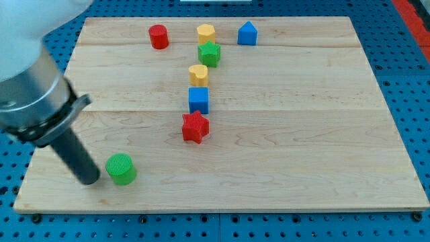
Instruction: Push the green circle vertically below the red star
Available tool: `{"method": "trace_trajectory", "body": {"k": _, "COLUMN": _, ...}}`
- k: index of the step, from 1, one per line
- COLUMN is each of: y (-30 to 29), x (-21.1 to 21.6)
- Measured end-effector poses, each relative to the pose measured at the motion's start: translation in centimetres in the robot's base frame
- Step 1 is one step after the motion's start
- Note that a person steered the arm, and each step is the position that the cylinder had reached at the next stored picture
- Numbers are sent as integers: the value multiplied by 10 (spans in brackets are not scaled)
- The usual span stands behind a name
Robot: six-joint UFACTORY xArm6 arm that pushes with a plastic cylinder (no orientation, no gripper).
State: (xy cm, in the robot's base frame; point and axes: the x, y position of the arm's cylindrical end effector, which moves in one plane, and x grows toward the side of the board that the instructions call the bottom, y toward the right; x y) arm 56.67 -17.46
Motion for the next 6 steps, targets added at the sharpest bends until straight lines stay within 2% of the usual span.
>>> {"method": "trace_trajectory", "body": {"k": 1, "y": 54, "x": -18}}
{"method": "trace_trajectory", "body": {"k": 2, "y": 79, "x": -20}}
{"method": "trace_trajectory", "body": {"k": 6, "y": 111, "x": -17}}
